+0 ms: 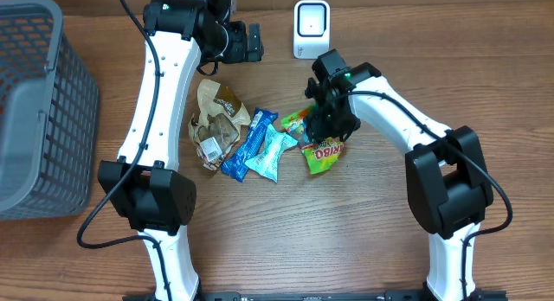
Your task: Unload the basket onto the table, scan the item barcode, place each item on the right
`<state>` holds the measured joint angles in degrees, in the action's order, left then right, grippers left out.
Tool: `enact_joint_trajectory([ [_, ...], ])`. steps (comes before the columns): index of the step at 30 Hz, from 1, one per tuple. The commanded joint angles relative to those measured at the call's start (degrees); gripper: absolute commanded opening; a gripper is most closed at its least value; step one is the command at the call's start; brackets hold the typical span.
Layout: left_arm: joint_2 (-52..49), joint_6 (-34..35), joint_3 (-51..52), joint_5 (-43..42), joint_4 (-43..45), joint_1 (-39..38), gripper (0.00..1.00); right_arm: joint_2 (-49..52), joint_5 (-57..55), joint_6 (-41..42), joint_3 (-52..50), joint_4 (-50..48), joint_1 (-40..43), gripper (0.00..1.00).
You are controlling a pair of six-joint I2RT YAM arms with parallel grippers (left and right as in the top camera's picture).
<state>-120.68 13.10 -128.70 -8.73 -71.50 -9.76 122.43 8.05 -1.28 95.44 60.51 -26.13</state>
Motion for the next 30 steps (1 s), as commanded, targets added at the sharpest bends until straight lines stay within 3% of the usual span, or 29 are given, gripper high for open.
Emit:
enact_joint_trajectory([
  [1,-0.5,-1.3,0.1,0.4,0.2,-0.4,1.00,0.7,-3.7,-0.1,3.6,0.7,-0.6,0.89],
  [7,-0.5,-1.3,0.1,0.3,0.2,-0.4,1.00,1.1,-8.4,-4.0,2.9,-1.9,-0.9,0.92],
  [12,-0.5,-1.3,0.1,0.4,0.2,-0.4,1.00,1.9,-2.9,-6.7,-1.5,-6.6,-0.9,0.88],
  [18,-0.5,-1.3,0.1,0.4,0.2,-0.4,1.00,1.9,-1.5,-6.6,-8.2,-8.6,-0.9,0.64],
  [21,-0.5,-1.3,0.1,0.4,0.2,-0.4,1.00,1.9,-1.5,-6.2,-9.0,-8.6,-0.9,0.29],
  [23,-0.5,-1.3,0.1,0.4,0.2,-0.4,1.00,1.8,-1.5,-5.7,-8.3,-8.2,-0.9,0.17],
  [26,-0.5,-1.3,0.1,0.4,0.2,-0.4,1.00,1.7,-1.5,-3.3,-4.4,-5.4,-0.7,0.05],
  [30,-0.5,-1.3,0.1,0.4,0.2,-0.4,1.00,1.4,-0.9,-3.0,5.9,2.3,0.2,0.04],
])
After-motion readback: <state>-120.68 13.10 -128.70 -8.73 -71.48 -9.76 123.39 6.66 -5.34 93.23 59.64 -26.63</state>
